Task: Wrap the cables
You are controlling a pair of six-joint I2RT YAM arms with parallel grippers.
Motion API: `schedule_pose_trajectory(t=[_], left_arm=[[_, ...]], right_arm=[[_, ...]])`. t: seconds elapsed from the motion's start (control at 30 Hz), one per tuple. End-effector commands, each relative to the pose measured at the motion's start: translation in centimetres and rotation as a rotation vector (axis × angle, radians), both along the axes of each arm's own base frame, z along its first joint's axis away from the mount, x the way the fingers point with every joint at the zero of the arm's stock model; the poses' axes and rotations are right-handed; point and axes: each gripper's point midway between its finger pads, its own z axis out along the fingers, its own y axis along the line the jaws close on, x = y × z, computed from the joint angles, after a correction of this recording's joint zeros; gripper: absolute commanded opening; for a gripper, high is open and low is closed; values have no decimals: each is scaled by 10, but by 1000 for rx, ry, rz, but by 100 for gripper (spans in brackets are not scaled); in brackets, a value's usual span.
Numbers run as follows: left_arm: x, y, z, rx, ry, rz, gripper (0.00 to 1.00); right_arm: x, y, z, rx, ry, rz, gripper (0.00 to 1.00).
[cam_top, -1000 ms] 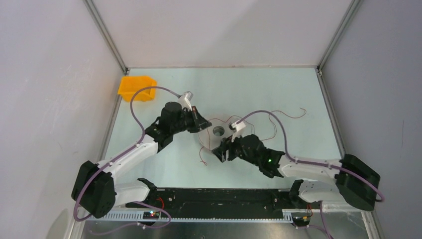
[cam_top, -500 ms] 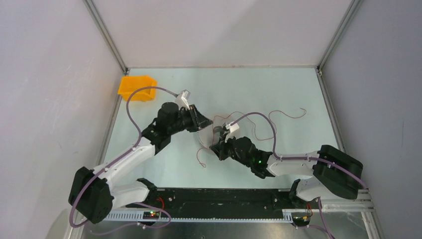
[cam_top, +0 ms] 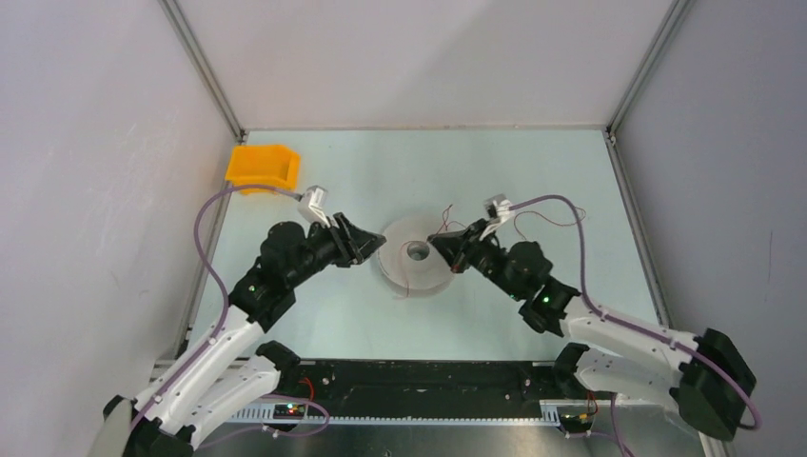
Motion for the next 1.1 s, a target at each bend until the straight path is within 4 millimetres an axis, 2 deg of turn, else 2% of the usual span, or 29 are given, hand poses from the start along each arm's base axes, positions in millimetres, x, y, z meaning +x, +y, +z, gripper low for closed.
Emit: schedule_pose_trajectory(t=[0.0, 0.07, 0.2, 0.47, 0.73, 0.93, 1.07], left_arm=[[-9, 3, -4, 3, -49, -28, 54], [-14, -2, -1, -1, -90, -78, 55], [-20, -13, -1, 2, -161, -176, 56], [-27, -41, 9, -145, -226, -307, 58], [-44, -77, 11, -196, -213, -453, 57], [-47, -97, -11, -193, -145, -484, 51], [-45, -101, -19, -198, -118, -476, 43]], right_arm=[[-10, -18, 39, 123, -27, 48, 0], [-15, -30, 58, 175, -57, 55, 0], [-25, -45, 83, 248, -93, 77, 0], [-46, -57, 116, 348, -143, 132, 0], [-53, -58, 126, 388, -146, 161, 0], [-54, -58, 127, 392, -145, 162, 0], [-53, -61, 124, 382, -144, 145, 0]])
